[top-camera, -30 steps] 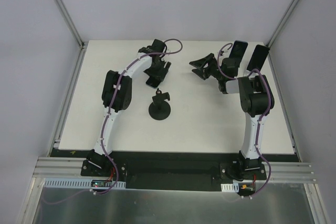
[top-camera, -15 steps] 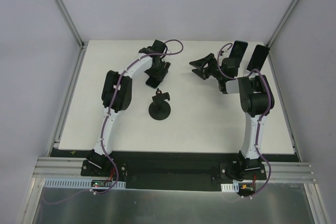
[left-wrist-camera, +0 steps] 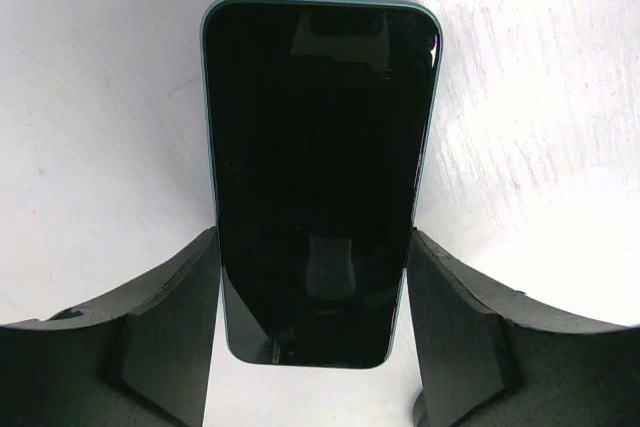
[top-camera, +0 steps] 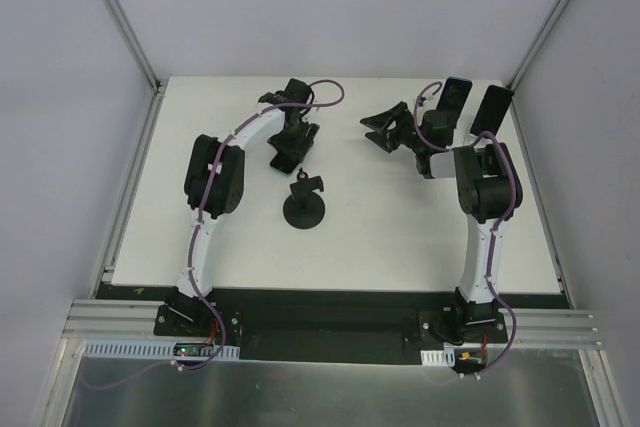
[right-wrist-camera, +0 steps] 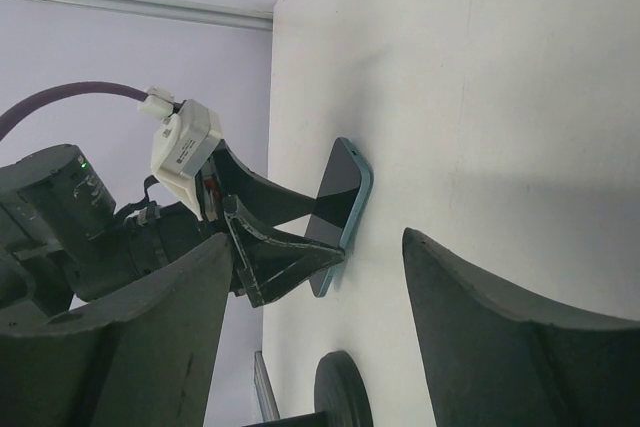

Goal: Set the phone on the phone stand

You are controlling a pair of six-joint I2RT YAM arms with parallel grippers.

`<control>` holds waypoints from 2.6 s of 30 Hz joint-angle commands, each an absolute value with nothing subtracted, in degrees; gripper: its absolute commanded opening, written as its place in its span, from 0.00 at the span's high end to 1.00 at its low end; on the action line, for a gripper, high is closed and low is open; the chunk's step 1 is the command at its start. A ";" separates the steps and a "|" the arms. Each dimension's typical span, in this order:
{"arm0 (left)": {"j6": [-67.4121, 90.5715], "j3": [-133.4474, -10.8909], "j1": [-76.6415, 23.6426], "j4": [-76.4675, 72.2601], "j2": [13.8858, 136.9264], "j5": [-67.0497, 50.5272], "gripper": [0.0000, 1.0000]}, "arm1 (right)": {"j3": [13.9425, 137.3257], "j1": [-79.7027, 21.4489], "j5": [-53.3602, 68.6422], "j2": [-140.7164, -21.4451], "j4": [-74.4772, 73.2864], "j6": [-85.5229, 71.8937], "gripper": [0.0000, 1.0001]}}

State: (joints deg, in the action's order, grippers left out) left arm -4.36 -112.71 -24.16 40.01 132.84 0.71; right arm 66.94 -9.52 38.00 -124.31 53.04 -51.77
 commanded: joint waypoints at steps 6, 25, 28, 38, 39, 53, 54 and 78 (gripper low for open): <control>-3.60 -109.34 -23.82 36.39 123.58 -1.22 1.00 | 73.99 -13.70 38.76 -125.15 49.15 -52.91 0.30; -1.23 -102.40 -24.26 33.40 116.19 -8.70 1.00 | 84.20 -22.76 36.30 -136.23 44.82 -64.59 0.28; -1.23 -100.99 -24.70 32.78 115.49 -8.70 1.00 | 85.25 -22.76 37.00 -136.84 44.91 -64.86 0.31; -0.79 -103.27 -25.58 32.08 117.16 -9.05 1.00 | 85.17 -23.47 37.97 -137.37 49.03 -67.32 0.44; -0.79 -103.53 -25.66 32.08 117.51 -9.05 1.00 | 85.34 -23.55 38.06 -137.55 49.56 -68.19 0.45; -0.09 -106.87 -26.37 31.90 119.62 -9.40 1.00 | 84.55 -23.56 39.37 -137.02 58.78 -74.87 0.91; 1.48 -106.96 -26.28 31.82 119.53 -9.49 1.00 | 84.20 -23.47 39.20 -136.85 59.76 -75.40 0.94; 32.24 -77.98 -25.75 20.24 73.85 -8.68 0.04 | 55.30 -7.82 32.00 -97.32 47.30 -55.21 0.99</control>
State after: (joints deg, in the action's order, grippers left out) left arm 22.96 -86.26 -25.39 25.71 79.26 -0.40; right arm 60.88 -5.28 31.88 -108.95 48.77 -61.63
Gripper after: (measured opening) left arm 0.974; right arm 0.080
